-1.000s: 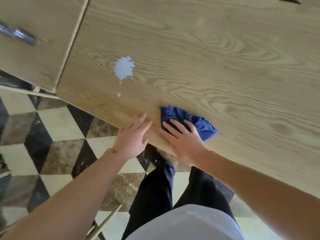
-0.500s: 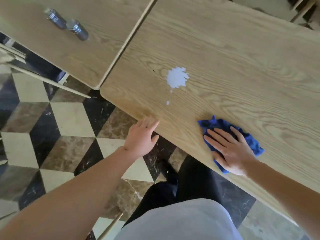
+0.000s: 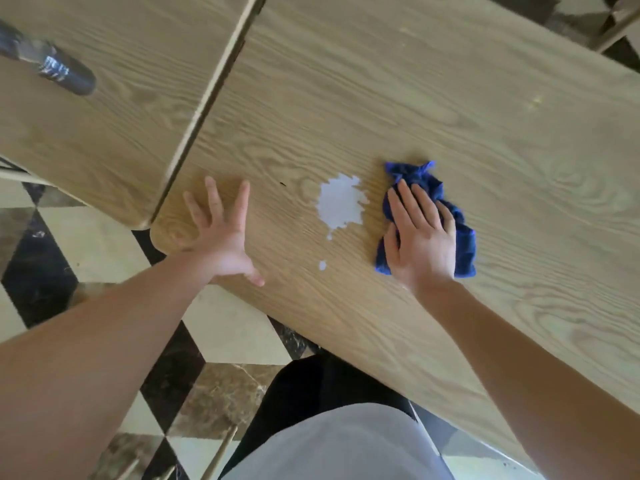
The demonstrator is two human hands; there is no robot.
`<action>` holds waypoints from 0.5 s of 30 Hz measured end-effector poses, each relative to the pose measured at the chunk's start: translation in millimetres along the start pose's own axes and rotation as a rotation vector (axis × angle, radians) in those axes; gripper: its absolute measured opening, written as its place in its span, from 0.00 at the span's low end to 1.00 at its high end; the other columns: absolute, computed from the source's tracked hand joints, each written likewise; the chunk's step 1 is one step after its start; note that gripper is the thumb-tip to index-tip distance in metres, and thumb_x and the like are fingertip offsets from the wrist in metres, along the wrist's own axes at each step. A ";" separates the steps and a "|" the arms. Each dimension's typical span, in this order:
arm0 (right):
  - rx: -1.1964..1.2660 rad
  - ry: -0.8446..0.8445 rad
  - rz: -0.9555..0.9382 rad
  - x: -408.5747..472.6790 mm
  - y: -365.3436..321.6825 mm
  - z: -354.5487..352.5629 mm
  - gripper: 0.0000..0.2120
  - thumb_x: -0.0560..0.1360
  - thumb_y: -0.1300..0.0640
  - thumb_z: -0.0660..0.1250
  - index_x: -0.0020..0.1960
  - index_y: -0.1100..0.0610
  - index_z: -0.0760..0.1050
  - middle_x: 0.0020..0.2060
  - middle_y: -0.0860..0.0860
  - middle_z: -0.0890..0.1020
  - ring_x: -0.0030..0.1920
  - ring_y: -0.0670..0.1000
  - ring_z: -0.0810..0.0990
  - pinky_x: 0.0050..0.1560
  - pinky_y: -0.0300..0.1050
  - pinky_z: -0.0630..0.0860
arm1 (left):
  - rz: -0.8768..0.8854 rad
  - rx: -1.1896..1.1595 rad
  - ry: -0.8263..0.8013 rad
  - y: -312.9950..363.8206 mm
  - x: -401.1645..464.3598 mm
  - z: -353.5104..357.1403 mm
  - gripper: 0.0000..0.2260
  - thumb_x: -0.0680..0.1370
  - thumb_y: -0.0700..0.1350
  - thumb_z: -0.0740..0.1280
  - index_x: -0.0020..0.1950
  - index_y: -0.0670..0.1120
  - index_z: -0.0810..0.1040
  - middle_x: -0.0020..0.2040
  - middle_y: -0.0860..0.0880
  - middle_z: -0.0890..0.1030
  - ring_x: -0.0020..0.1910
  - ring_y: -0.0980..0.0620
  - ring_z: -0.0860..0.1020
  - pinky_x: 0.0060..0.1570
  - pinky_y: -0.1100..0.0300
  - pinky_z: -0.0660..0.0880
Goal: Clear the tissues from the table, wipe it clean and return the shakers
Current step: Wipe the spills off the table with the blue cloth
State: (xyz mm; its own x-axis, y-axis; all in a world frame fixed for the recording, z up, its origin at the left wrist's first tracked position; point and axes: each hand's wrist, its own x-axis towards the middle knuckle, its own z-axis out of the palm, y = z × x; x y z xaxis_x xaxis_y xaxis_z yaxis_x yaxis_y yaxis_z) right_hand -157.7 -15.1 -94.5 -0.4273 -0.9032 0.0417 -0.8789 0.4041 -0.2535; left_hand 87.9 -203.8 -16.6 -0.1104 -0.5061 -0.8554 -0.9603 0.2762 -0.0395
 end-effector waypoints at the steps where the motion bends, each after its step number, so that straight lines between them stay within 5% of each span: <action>1: 0.023 0.039 -0.008 5.2 0.2 3.6 0.22 0.81 0.56 0.57 0.74 0.56 0.71 0.74 0.49 0.71 0.75 0.52 0.68 0.72 0.55 0.65 | -0.028 0.012 -0.039 2.4 1.4 -2.4 0.75 0.56 0.56 0.85 0.64 0.67 0.15 0.65 0.49 0.11 0.68 0.34 0.18 0.64 0.18 0.44; 9: -0.036 -0.047 0.002 61.0 -3.0 0.2 0.26 0.81 0.50 0.55 0.78 0.55 0.62 0.78 0.49 0.63 0.78 0.51 0.61 0.77 0.54 0.58 | -0.116 0.031 -0.134 14.4 8.9 -12.2 0.77 0.56 0.55 0.85 0.60 0.62 0.11 0.59 0.45 0.08 0.66 0.32 0.18 0.65 0.18 0.46; 15: -0.096 -0.017 0.325 132.3 25.2 -8.7 0.29 0.79 0.45 0.54 0.79 0.51 0.60 0.79 0.47 0.61 0.79 0.50 0.58 0.77 0.55 0.55 | -0.076 0.033 -0.144 11.1 7.6 -14.9 0.76 0.56 0.55 0.85 0.61 0.62 0.12 0.59 0.44 0.08 0.66 0.31 0.18 0.64 0.18 0.45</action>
State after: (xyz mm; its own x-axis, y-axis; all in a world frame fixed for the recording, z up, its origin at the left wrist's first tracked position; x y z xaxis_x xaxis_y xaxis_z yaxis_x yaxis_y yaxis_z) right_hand -238.2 -123.2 -87.0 -0.6855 -0.7268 -0.0430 -0.7135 0.6823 -0.1590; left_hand 72.5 -216.8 -15.8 0.0025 -0.4045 -0.9146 -0.9553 0.2695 -0.1218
